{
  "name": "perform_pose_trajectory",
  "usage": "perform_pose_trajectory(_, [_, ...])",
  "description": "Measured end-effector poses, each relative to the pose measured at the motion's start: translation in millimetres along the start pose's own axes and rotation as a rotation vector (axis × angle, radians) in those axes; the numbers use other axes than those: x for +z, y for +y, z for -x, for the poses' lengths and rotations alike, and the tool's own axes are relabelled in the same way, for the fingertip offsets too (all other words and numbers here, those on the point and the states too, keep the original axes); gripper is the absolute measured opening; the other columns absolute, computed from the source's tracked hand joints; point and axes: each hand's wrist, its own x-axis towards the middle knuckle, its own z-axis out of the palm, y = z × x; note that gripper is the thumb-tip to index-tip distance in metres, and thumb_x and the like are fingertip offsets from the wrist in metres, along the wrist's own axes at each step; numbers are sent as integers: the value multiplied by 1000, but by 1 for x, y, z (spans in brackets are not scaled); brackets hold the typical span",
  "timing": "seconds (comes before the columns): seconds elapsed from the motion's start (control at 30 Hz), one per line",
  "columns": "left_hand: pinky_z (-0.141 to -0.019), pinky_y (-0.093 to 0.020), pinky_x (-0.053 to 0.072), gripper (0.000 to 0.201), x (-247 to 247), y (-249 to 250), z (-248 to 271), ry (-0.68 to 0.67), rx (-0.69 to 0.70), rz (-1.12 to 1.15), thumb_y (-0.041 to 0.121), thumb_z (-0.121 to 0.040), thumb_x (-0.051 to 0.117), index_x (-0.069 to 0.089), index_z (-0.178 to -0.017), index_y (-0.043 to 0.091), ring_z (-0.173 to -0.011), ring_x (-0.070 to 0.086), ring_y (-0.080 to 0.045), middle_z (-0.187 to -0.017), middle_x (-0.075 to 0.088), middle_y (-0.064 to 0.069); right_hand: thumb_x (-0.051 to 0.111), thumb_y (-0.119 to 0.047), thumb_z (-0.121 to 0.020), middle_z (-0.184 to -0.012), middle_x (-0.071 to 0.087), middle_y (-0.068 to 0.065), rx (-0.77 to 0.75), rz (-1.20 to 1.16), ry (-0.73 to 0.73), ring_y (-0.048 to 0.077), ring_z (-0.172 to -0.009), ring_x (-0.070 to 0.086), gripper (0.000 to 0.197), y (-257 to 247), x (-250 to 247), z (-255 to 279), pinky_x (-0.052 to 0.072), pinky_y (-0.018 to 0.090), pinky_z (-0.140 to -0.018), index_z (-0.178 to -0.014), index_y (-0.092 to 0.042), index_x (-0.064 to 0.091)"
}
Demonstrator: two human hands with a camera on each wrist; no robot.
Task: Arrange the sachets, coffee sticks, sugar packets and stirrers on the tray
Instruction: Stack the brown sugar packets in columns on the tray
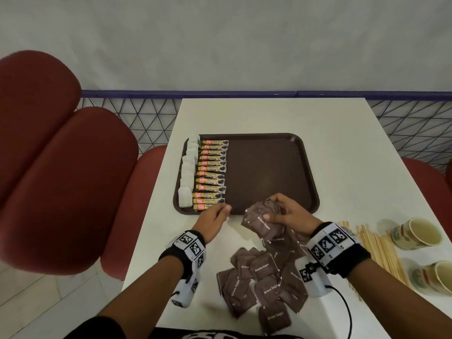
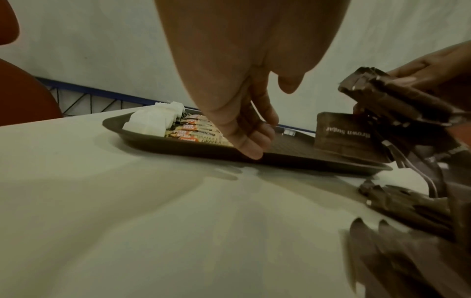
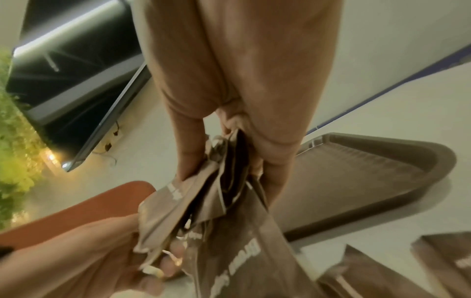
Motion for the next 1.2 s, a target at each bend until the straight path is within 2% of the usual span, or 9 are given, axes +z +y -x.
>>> perform_pose_trajectory(0.13, [-88, -32, 47, 38, -1, 21, -4, 14, -35, 166, 38, -100, 31, 59, -112, 15, -97, 59, -19, -102, 62, -4, 61, 6, -82, -90, 60, 4, -7, -145, -8, 13, -80, 60, 26, -17, 5, -4, 54, 16, -70, -101, -7, 47])
perform_pose_trajectory(0.3, [-93, -44, 51, 59, 3, 38, -7, -91, -175, 510, 66, -89, 23, 66, -104, 29, -105, 64, -22, -109, 69, -6, 57, 6, -84, -95, 59, 6, 6, -305, -20, 14, -83, 60, 26, -30, 23, -19, 54, 19, -73, -104, -7, 46])
perform_pose_trajectory(0.4, [-96, -49, 48, 81, 4, 42, -3, -169, -292, 758, 80, -74, 23, 63, -117, 24, -111, 62, -28, -116, 67, -12, 55, 5, -86, -95, 57, 5, 19, -355, 7, 13, -84, 58, 26, -32, 33, -28, 54, 15, -69, -107, -5, 44])
perform_pose_trajectory(0.57, [-89, -54, 51, 77, -5, 34, 3, -181, -354, 876, 75, -83, 16, 59, -120, 22, -110, 62, -32, -120, 64, -16, 52, 5, -88, -92, 56, 3, 49, -387, 28, 10, -81, 57, 26, -29, 46, -37, 54, 12, -64, -110, -4, 41])
perform_pose_trajectory(0.73, [-79, -49, 56, 67, -10, 31, 5, -222, -367, 909, 66, -88, 27, 61, -117, 16, -103, 65, -32, -117, 65, -18, 52, 7, -88, -94, 55, 2, 61, -301, -12, 9, -85, 55, 30, -15, 61, -42, 50, 20, -78, -112, -6, 40])
perform_pose_trajectory(0.83, [-79, -53, 55, 55, -11, 28, 8, -237, -375, 908, 57, -90, 38, 59, -120, 16, -97, 66, -32, -115, 65, -20, 50, 6, -89, -93, 57, 2, 70, -303, -47, 9, -84, 57, 28, -11, 62, -43, 52, 16, -73, -114, -5, 43])
perform_pose_trajectory(0.93, [-72, -51, 57, 47, -10, 24, 5, -235, -374, 942, 44, -93, 47, 41, -137, 30, -100, 65, -32, -125, 60, -15, 48, 5, -91, -95, 59, 3, 39, -229, -81, 6, -81, 60, 32, -12, 63, -41, 51, 13, -71, -122, 2, 45])
perform_pose_trajectory(1.1, [-76, -50, 55, 41, -10, 27, 0, -218, -359, 1013, 24, -95, 49, 44, -134, 33, -105, 61, -33, -130, 56, -14, 54, -24, -90, -114, 58, 22, -67, 109, -91, 31, -105, 57, 38, -23, 61, -42, 47, 43, -97, -120, 0, 53])
perform_pose_trajectory(1.2, [-77, -56, 52, 36, -11, 25, -3, -209, -352, 1064, 20, -95, 47, 48, -131, 26, -97, 62, -35, -125, 58, -19, 55, -30, -92, -122, 44, 15, -66, 421, -1, 25, -120, 35, 41, -18, 57, -49, 27, 28, -104, -129, -15, 52])
